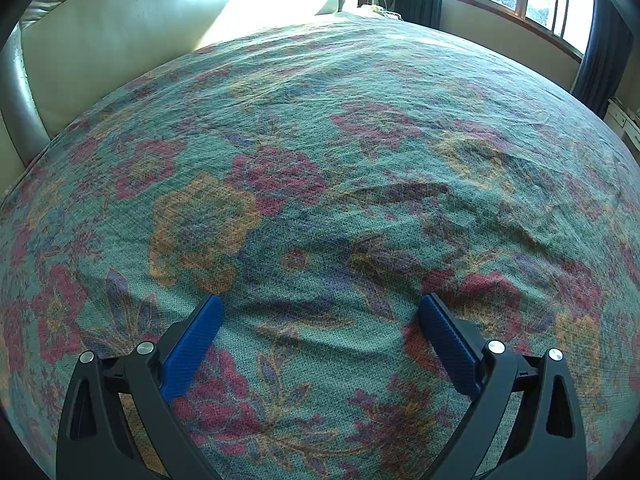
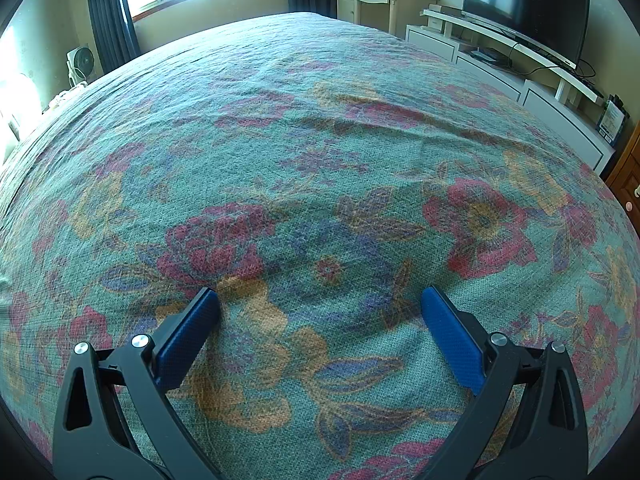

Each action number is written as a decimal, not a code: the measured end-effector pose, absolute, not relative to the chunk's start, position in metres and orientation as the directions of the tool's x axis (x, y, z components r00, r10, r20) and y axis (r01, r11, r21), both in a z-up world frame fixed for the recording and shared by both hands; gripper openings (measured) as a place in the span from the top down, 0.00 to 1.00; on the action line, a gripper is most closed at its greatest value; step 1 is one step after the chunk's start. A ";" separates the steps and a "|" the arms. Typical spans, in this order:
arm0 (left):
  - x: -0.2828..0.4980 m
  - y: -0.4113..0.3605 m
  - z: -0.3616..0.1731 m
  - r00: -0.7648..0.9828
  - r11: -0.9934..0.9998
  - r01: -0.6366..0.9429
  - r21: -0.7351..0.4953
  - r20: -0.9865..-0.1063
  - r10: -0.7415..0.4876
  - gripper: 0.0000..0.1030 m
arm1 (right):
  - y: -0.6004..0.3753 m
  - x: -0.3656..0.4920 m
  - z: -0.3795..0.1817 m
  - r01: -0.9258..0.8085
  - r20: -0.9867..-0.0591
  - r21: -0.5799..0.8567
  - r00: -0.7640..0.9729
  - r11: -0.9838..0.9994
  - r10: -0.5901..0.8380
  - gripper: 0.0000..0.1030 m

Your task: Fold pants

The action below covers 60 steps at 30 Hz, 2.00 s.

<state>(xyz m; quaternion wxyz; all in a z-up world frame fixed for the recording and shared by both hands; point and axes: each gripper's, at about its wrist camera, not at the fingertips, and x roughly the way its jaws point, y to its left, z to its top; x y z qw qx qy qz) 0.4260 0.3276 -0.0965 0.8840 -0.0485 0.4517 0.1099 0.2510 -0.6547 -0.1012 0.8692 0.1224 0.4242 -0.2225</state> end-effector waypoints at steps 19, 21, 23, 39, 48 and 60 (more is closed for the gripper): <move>0.427 0.328 -0.097 0.568 0.971 -0.238 0.014 -0.809 0.151 0.05 | -0.655 0.251 -0.101 0.490 -0.792 0.024 0.541 0.871 -0.283 0.02; 0.427 0.328 -0.097 0.568 0.971 -0.238 0.014 -0.809 0.151 0.05 | -0.655 0.251 -0.101 0.490 -0.792 0.024 0.542 0.871 -0.283 0.02; 0.426 0.327 -0.096 0.568 0.971 -0.238 0.014 -0.809 0.151 0.05 | -0.655 0.251 -0.102 0.490 -0.792 0.024 0.542 0.871 -0.283 0.02; 0.427 0.328 -0.097 0.567 0.971 -0.238 0.014 -0.810 0.151 0.05 | -0.653 0.252 -0.101 0.489 -0.792 0.023 0.541 0.872 -0.283 0.02; 0.427 0.328 -0.097 0.567 0.971 -0.238 0.014 -0.809 0.151 0.05 | -0.653 0.251 -0.101 0.489 -0.791 0.022 0.541 0.872 -0.284 0.02; 0.427 0.327 -0.097 0.567 0.971 -0.238 0.014 -0.810 0.151 0.05 | -0.653 0.252 -0.101 0.489 -0.792 0.022 0.541 0.872 -0.283 0.02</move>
